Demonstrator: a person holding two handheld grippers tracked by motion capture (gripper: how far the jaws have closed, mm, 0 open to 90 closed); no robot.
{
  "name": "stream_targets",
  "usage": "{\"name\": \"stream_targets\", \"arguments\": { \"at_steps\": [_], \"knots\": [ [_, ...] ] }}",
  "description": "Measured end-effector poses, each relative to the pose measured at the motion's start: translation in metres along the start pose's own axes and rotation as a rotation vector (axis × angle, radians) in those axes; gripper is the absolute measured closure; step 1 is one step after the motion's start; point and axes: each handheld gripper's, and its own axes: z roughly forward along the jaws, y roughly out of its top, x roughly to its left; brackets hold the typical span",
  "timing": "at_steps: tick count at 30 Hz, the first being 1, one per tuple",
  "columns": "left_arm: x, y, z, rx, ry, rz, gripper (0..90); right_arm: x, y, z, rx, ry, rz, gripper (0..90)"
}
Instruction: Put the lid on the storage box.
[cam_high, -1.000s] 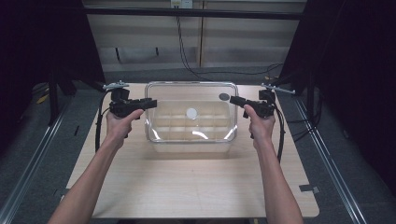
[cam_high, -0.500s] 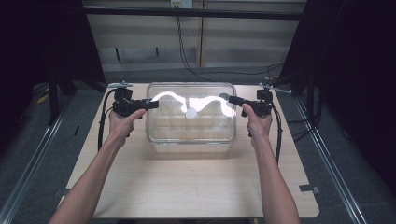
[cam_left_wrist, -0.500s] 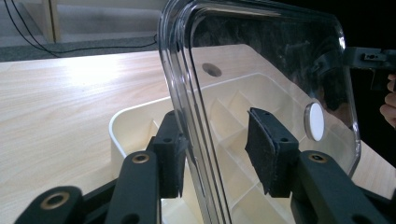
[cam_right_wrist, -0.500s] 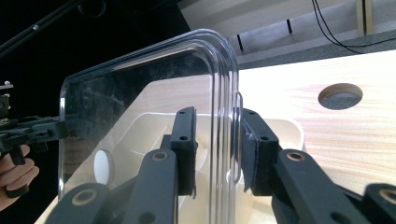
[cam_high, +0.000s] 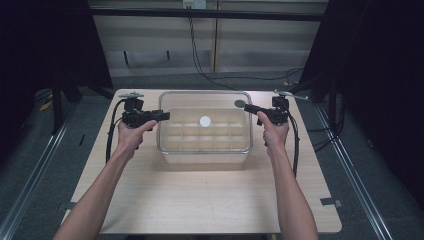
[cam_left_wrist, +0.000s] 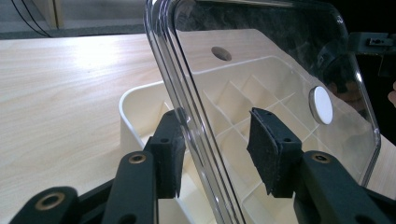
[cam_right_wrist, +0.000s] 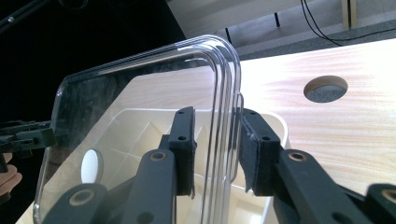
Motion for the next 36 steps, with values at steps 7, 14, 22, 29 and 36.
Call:
{"name": "stream_targets", "arguments": {
  "at_steps": [7, 14, 22, 29, 36],
  "knots": [
    [0.003, -0.007, 0.005, 0.031, -0.007, -0.012, 53.5, -0.001, -0.003, 0.010, 0.029, -0.048, -0.006, 63.8],
    [0.006, -0.010, 0.008, 0.037, -0.007, -0.023, 53.4, 0.001, -0.004, 0.017, 0.058, -0.092, -0.034, 59.8],
    [0.010, -0.013, 0.014, 0.060, -0.006, -0.039, 51.1, -0.003, -0.008, 0.027, 0.085, -0.120, -0.019, 57.1],
    [0.011, -0.016, 0.018, 0.084, 0.012, -0.040, 48.5, -0.006, -0.012, 0.034, 0.105, -0.147, -0.016, 55.0],
    [0.017, -0.022, 0.020, 0.106, 0.018, -0.057, 47.9, -0.006, -0.016, 0.040, 0.129, -0.191, -0.028, 53.4]
  ]
}}
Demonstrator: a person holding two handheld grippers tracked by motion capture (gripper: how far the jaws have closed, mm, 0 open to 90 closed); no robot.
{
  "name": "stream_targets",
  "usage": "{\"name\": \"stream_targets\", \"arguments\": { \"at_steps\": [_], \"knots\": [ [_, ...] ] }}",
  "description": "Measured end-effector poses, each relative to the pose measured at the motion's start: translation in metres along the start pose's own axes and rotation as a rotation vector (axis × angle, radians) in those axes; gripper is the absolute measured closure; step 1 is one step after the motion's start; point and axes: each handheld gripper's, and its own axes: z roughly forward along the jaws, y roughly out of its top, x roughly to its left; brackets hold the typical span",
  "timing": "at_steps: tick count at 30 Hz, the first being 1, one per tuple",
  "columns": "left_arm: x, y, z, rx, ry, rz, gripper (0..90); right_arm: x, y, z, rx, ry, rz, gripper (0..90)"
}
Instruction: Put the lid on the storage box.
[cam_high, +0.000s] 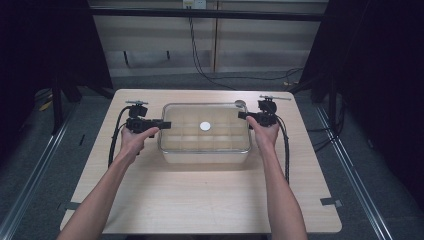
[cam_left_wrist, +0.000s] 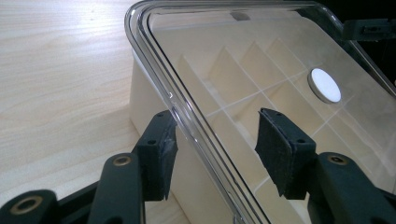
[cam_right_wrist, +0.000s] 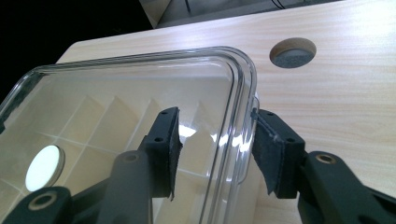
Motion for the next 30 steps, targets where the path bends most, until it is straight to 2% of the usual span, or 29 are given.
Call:
{"name": "stream_targets", "arguments": {
  "at_steps": [5, 7, 9, 12, 16, 18, 19, 22, 26, 30],
  "knots": [
    [0.003, -0.003, 0.001, 0.013, 0.006, 0.000, 47.5, 0.000, -0.004, 0.007, 0.014, -0.015, 0.003, 50.1],
    [0.004, -0.005, 0.002, 0.006, -0.005, -0.015, 47.5, -0.001, -0.006, 0.008, 0.023, -0.025, -0.001, 48.7],
    [0.002, -0.006, 0.003, -0.003, 0.003, -0.016, 47.2, 0.001, -0.006, 0.009, 0.015, -0.037, -0.011, 47.4],
    [-0.002, -0.005, 0.004, 0.008, 0.027, 0.018, 42.9, 0.002, -0.006, 0.010, 0.018, -0.041, -0.015, 46.0],
    [-0.003, -0.008, 0.002, 0.012, 0.023, 0.020, 39.5, 0.006, -0.008, 0.007, 0.026, -0.062, -0.066, 41.2],
    [-0.001, -0.010, -0.002, 0.016, 0.015, 0.001, 36.9, 0.009, -0.009, 0.004, 0.028, -0.070, -0.095, 39.7],
    [-0.001, -0.011, -0.004, 0.018, 0.004, -0.004, 36.2, 0.009, -0.009, 0.001, 0.021, -0.060, -0.099, 38.7],
    [-0.001, -0.013, -0.014, -0.008, 0.018, -0.003, 35.4, 0.011, -0.009, -0.009, -0.002, -0.026, -0.097, 38.4],
    [-0.004, -0.015, -0.027, -0.017, 0.034, 0.013, 36.4, 0.014, -0.010, -0.023, -0.016, 0.018, -0.121, 38.3],
    [-0.010, -0.020, -0.039, -0.029, 0.022, 0.045, 40.0, 0.020, -0.015, -0.036, -0.027, 0.056, -0.142, 37.9]
  ]
}}
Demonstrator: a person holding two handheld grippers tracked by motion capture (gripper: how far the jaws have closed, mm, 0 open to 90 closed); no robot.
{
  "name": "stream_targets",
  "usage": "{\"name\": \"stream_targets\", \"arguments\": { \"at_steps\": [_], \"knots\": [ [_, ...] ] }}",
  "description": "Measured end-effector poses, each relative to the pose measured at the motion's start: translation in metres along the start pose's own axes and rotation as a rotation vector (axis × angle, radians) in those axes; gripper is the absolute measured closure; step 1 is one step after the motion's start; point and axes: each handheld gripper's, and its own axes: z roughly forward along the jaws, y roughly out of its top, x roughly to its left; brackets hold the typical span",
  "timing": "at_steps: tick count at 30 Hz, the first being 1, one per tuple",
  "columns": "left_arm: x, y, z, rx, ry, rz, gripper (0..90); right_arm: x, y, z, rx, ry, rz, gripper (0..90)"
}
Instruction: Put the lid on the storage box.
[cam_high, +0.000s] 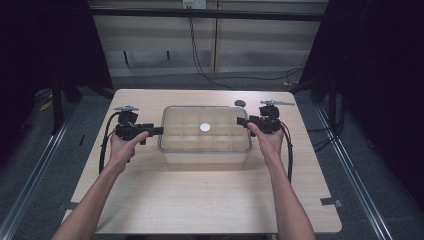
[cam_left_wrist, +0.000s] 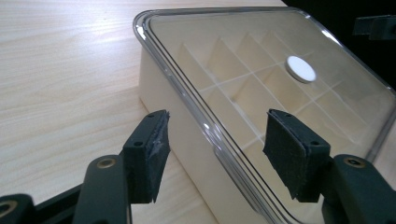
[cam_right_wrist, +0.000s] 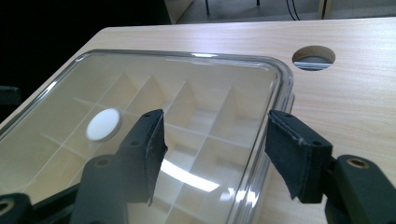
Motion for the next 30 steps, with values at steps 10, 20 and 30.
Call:
{"name": "stream_targets", "arguments": {
  "at_steps": [10, 20, 30],
  "knots": [
    [-0.021, -0.022, -0.024, -0.008, 0.010, 0.054, 39.8, 0.022, -0.019, -0.028, -0.014, 0.047, -0.056, 37.9],
    [-0.037, -0.041, -0.047, -0.021, 0.011, 0.104, 35.2, 0.023, -0.047, -0.068, -0.059, 0.096, -0.060, 35.2],
    [-0.051, -0.074, -0.066, -0.008, -0.009, 0.128, 31.4, 0.027, -0.077, -0.100, -0.038, 0.069, -0.081, 31.2]
  ]
}}
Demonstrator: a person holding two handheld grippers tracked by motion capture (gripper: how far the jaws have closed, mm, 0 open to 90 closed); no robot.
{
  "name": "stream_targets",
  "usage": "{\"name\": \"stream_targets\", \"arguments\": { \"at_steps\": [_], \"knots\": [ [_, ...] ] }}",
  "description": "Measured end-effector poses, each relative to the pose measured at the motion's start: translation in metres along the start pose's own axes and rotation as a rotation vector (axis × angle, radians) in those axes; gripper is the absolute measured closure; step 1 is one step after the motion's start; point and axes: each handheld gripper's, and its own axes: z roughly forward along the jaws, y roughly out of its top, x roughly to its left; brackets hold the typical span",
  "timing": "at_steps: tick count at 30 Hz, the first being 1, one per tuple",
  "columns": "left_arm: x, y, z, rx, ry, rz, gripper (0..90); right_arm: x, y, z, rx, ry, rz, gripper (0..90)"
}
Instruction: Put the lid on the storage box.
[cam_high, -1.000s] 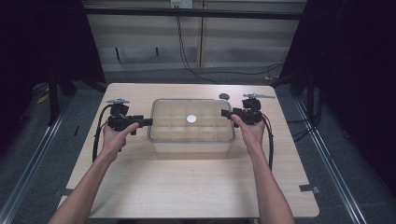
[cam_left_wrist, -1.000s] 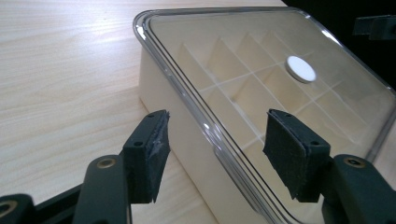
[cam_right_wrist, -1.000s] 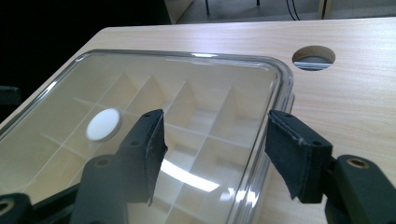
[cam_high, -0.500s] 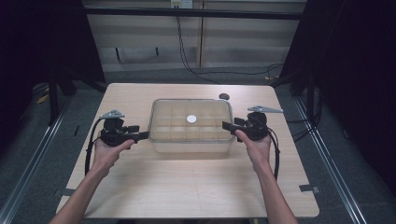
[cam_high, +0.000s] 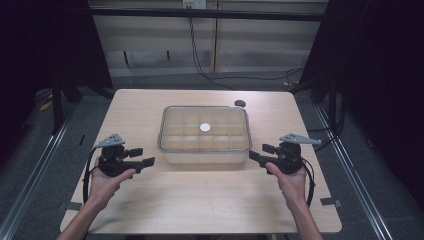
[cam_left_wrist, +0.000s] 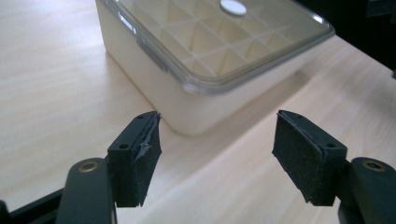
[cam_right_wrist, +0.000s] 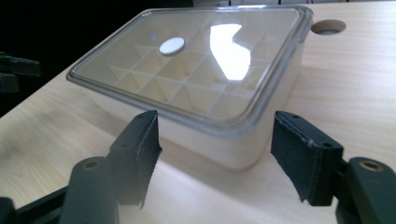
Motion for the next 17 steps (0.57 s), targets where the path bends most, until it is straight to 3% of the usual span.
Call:
{"name": "stream_targets", "arguments": {
  "at_steps": [3, 6, 10, 13, 15, 17],
  "knots": [
    [-0.002, -0.011, -0.006, 0.017, 0.001, -0.009, 30.8, 0.002, -0.010, -0.009, -0.001, -0.012, 0.003, 30.1],
    [-0.004, -0.023, -0.010, 0.031, -0.026, -0.036, 32.3, 0.006, -0.019, -0.018, -0.011, -0.008, 0.012, 28.6],
    [-0.013, -0.038, -0.016, 0.073, -0.012, -0.003, 31.8, 0.011, -0.034, -0.026, -0.005, 0.001, 0.024, 27.8],
    [-0.016, -0.050, -0.021, 0.065, 0.001, 0.000, 31.6, 0.011, -0.044, -0.033, 0.008, -0.007, 0.030, 26.8],
    [-0.014, -0.061, -0.022, 0.026, 0.018, -0.017, 33.9, 0.008, -0.050, -0.036, 0.016, -0.011, 0.039, 26.2],
    [-0.010, -0.066, -0.020, 0.067, 0.018, -0.044, 34.8, 0.004, -0.056, -0.037, 0.011, -0.017, 0.047, 25.9]
  ]
}}
